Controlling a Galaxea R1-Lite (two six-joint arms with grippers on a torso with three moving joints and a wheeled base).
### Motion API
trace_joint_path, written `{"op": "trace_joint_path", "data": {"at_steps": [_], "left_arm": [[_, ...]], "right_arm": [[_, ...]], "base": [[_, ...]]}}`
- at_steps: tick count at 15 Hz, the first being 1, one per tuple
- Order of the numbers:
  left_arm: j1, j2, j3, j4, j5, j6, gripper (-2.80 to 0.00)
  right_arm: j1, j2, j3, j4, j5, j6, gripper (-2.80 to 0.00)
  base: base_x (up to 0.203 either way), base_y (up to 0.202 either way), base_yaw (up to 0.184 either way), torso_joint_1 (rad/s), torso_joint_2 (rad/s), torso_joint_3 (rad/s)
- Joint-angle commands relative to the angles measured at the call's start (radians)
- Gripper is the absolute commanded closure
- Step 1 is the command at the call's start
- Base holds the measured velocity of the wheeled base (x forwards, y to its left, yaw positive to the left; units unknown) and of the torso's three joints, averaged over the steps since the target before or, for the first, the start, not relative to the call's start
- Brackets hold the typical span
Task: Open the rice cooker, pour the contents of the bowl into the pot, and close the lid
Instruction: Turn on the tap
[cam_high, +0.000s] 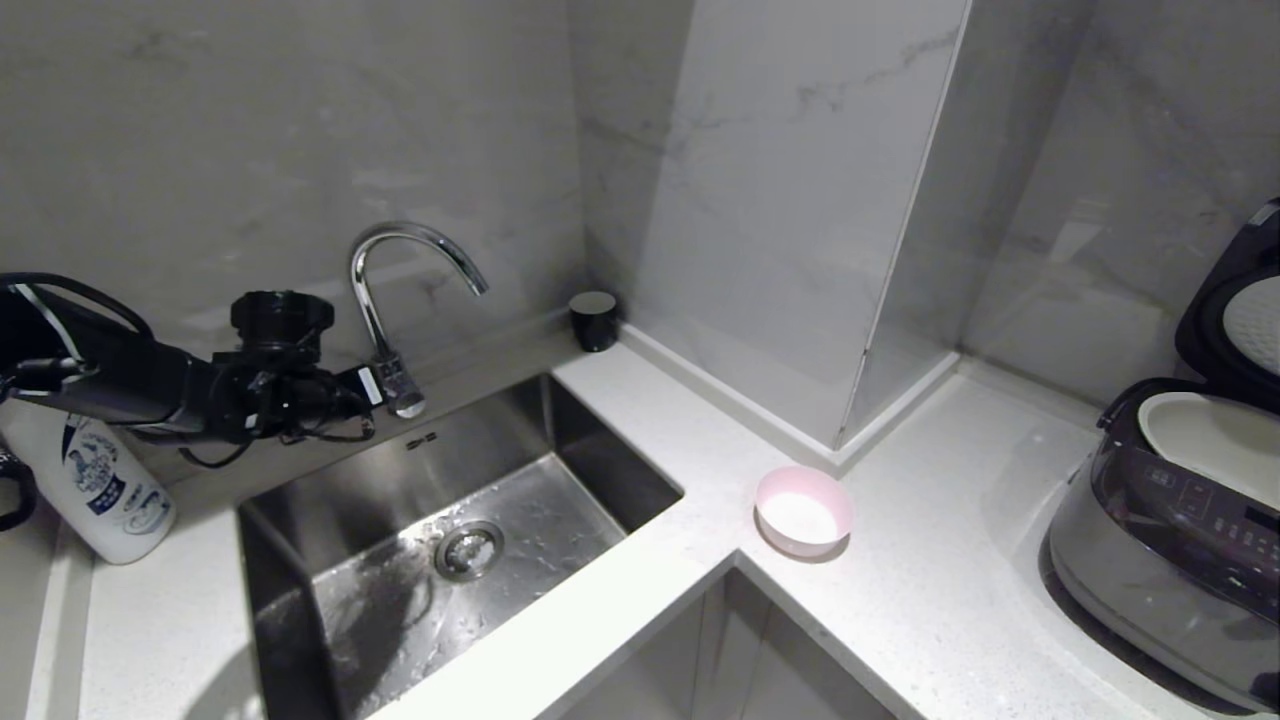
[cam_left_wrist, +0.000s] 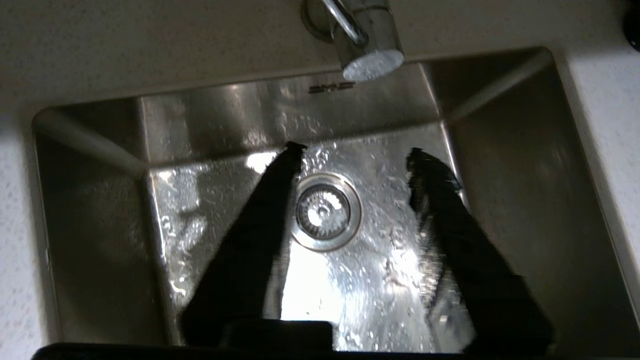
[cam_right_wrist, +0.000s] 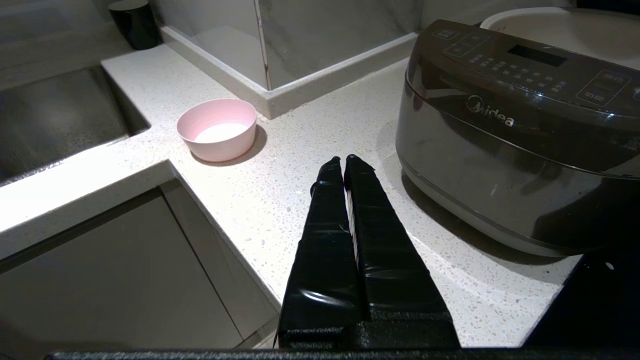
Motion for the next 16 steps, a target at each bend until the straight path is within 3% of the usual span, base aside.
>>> {"op": "trace_joint_path", "data": {"at_steps": [1, 4, 10, 16], "left_arm": [[0.008, 0.067, -0.049, -0.002, 0.005, 0.0, -2.8], [0.008, 0.123, -0.138, -0.004, 0.024, 0.001, -2.8], [0.014, 0.303, -0.347, -0.004, 0.132, -0.013, -2.8], [0.036, 0.348, -0.455, -0.004, 0.137, -0.05, -2.8]], "right_arm": [[0.0, 0.0, 0.0, -0.001, 0.0, 0.0, 0.0], [0.0, 0.0, 0.0, 0.0, 0.0, 0.0, 0.0], [0.0, 0.0, 0.0, -0.002, 0.0, 0.0, 0.0], [0.0, 0.0, 0.0, 0.0, 0.0, 0.0, 0.0]], "base": [[0.0, 0.0, 0.0, 0.0, 0.0, 0.0], [0.0, 0.0, 0.0, 0.0, 0.0, 0.0], [0.0, 0.0, 0.0, 0.0, 0.0, 0.0], [0.0, 0.0, 0.0, 0.0, 0.0, 0.0]]}}
